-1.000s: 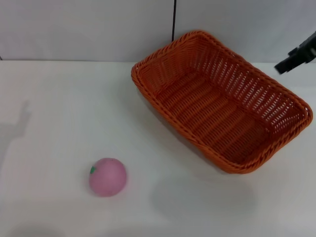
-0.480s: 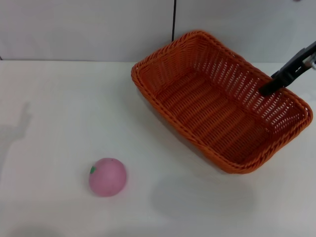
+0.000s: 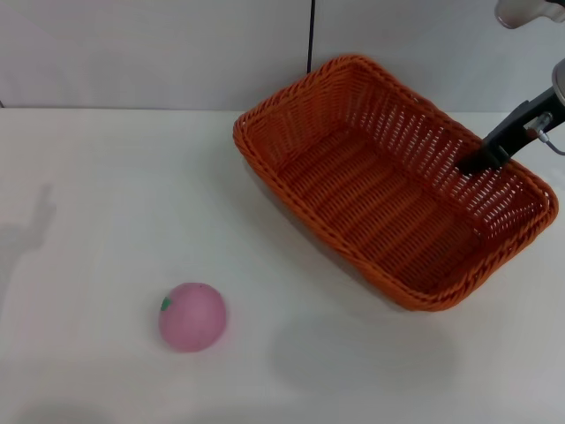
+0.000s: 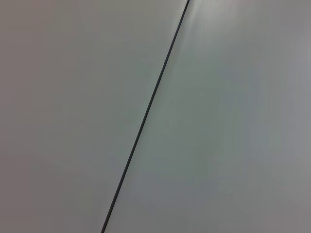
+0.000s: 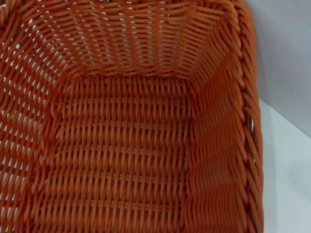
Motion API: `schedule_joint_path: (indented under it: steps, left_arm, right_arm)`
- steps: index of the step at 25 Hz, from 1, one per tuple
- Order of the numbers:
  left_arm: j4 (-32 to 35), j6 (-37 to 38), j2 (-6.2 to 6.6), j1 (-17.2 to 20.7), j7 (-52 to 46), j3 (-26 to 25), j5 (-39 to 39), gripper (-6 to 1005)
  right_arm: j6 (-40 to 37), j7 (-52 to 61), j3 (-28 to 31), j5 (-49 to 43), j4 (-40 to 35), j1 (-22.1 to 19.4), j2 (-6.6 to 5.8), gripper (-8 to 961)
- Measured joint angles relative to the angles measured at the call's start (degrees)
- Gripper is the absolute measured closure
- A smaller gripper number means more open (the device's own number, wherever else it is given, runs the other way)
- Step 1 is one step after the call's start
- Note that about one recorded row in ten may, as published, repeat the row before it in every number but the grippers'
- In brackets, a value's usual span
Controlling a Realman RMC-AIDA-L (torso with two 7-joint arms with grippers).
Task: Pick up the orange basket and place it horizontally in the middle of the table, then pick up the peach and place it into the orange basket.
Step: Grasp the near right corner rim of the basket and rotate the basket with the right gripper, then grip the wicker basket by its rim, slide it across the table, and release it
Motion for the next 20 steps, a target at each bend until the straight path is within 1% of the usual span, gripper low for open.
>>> schedule_joint_path:
  steps: [4, 6, 8, 10, 12, 14, 17, 20]
  left_arm:
    - [0.0, 0.2, 0.01, 0.0, 0.0, 0.0, 0.0, 202]
    - [0.0, 0.3, 0.02, 0.0, 0.0, -0.1, 0.0, 202]
    - [0.0, 0.3, 0.02, 0.0, 0.0, -0.1, -0.1, 203]
    - [0.0, 0.4, 0.02, 0.0, 0.0, -0.2, -0.2, 203]
    - [0.0, 0.4, 0.01, 0.0, 0.0, -0.3, -0.3, 203]
    - [0.0, 0.4, 0.01, 0.0, 0.0, -0.4, -0.4, 203]
    - [0.0, 0.4, 0.01, 0.0, 0.0, -0.5, -0.4, 204]
    - [0.0, 0.4, 0.01, 0.0, 0.0, -0.5, -0.5, 204]
  right_arm:
    - [0.2, 0.0, 0.5, 0.6, -0.1, -0.5, 0.06, 722]
    - [0.2, -0.3, 0.7, 2.4, -0.9, -1.3, 0.06, 759]
    - [0.2, -0.8, 1.5, 5.7, -2.9, -3.0, -0.06, 760]
    - [0.0, -1.3, 3.2, 10.2, -5.1, -4.9, -0.54, 761]
    - [-0.6, -2.3, 5.3, 15.3, -6.1, -6.4, -1.56, 764]
    - [-2.3, -4.0, 7.0, 21.7, -6.1, -8.0, -3.07, 770]
    - [-4.8, -5.5, 7.8, 29.1, -6.0, -10.0, -4.89, 779]
    - [-7.5, -6.2, 7.9, 34.7, -6.2, -11.5, -6.21, 786]
